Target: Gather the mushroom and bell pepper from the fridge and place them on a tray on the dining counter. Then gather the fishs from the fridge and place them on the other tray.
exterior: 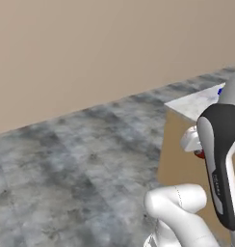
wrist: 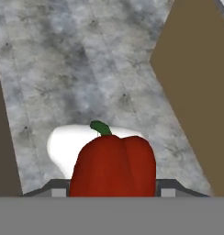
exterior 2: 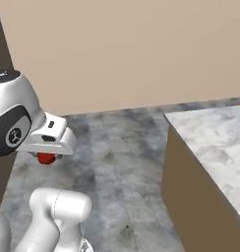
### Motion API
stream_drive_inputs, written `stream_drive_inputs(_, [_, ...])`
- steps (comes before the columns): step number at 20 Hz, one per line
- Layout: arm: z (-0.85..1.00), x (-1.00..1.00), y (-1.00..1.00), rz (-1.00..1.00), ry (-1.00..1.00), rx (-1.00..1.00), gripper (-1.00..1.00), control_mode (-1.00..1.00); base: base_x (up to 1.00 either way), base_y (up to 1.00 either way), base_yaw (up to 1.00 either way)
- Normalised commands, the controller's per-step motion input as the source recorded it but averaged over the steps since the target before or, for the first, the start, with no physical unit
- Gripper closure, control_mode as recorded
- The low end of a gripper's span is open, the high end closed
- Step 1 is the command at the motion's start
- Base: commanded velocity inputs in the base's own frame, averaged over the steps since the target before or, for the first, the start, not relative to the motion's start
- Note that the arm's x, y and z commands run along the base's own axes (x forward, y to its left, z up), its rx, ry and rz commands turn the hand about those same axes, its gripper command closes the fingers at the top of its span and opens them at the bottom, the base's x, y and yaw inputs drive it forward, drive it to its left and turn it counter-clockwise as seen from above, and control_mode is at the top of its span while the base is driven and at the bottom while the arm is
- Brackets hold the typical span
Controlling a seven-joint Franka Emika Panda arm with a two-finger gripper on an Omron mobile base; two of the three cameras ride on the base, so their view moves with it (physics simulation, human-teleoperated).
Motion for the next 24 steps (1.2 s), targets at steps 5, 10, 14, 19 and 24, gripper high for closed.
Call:
stream_drive_inputs(5, [0.0, 0.0, 0.0, 0.0, 0.0, 0.0, 1.0, 1.0, 0.93, 0.89, -0.5])
stream_drive_inputs(10, [0.0, 0.0, 0.0, 0.0, 0.0, 0.0, 1.0, 1.0, 1.0, 0.7, -0.42])
stream_drive_inputs(14, [0.0, 0.0, 0.0, 0.0, 0.0, 0.0, 1.0, 1.0, 0.94, 0.75, -0.42])
stream_drive_inputs(19, [0.0, 0.0, 0.0, 0.0, 0.0, 0.0, 1.0, 1.0, 0.84, 0.83, -0.44])
stream_drive_inputs(24, [0.0, 0.0, 0.0, 0.0, 0.0, 0.0, 1.0, 1.0, 0.73, 0.8, -0.47])
